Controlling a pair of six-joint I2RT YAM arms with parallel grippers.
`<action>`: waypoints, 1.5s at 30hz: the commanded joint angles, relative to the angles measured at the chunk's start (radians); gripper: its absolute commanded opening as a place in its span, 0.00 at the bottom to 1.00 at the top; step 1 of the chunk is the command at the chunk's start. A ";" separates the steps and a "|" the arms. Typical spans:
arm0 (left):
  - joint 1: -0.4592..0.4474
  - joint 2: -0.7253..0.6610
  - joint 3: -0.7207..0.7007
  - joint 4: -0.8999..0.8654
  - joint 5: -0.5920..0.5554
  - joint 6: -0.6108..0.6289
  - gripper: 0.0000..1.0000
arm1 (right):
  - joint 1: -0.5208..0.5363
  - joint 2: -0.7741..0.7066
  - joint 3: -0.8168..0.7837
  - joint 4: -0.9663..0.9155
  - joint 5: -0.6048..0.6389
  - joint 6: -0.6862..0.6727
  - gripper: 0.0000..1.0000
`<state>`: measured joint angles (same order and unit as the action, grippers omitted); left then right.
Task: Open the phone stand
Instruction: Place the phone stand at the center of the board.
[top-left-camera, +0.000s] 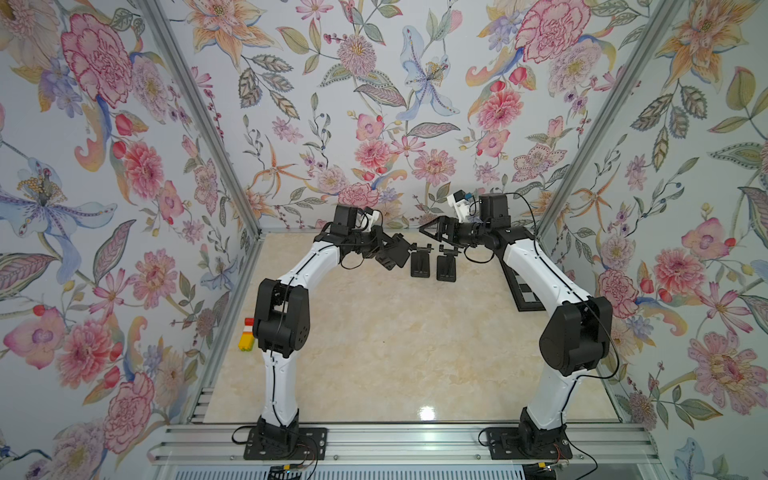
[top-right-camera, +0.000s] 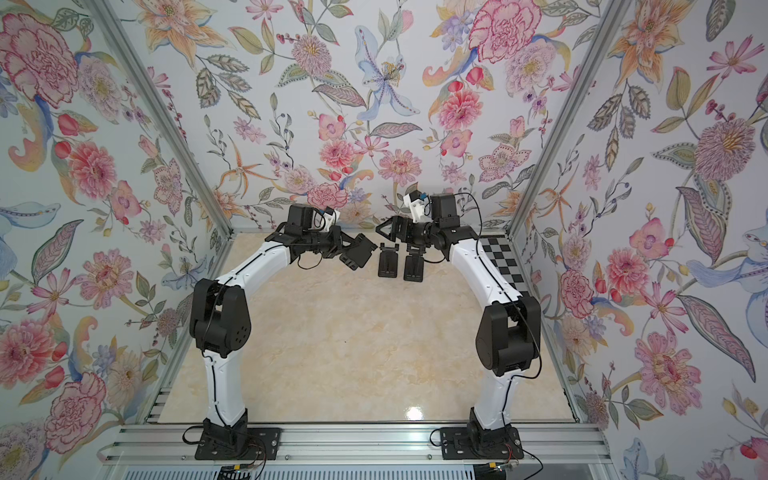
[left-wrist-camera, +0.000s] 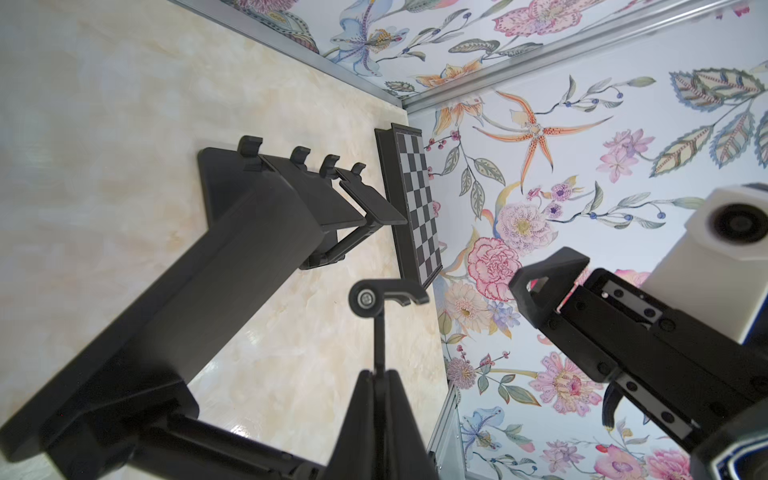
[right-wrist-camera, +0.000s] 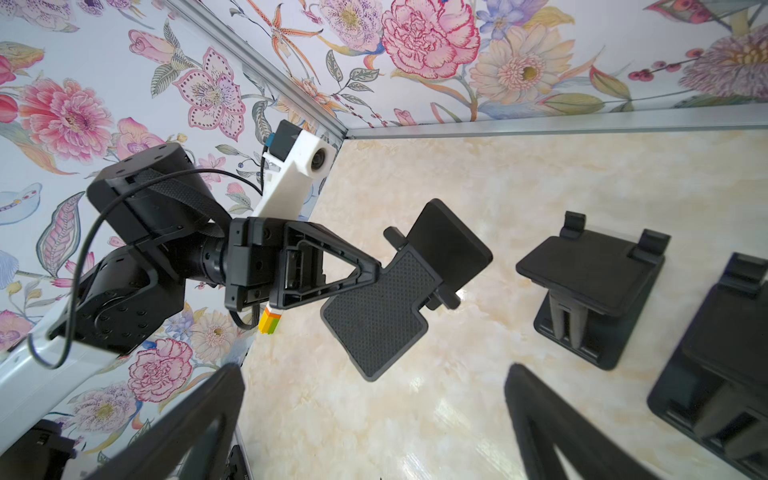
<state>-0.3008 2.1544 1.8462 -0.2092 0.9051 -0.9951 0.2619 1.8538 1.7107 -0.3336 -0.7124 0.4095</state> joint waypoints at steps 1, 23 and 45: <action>0.021 0.049 0.065 0.055 -0.030 -0.215 0.00 | -0.017 -0.051 -0.053 0.045 0.018 0.012 1.00; 0.066 0.197 0.001 0.319 -0.201 -0.795 0.00 | -0.050 -0.147 -0.264 0.169 0.048 0.060 1.00; 0.123 0.125 -0.150 0.394 -0.255 -0.791 0.89 | -0.050 -0.189 -0.303 0.169 0.077 0.066 1.00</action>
<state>-0.2058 2.3405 1.7260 0.1654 0.6678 -1.8317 0.2180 1.6917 1.4181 -0.1669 -0.6472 0.4702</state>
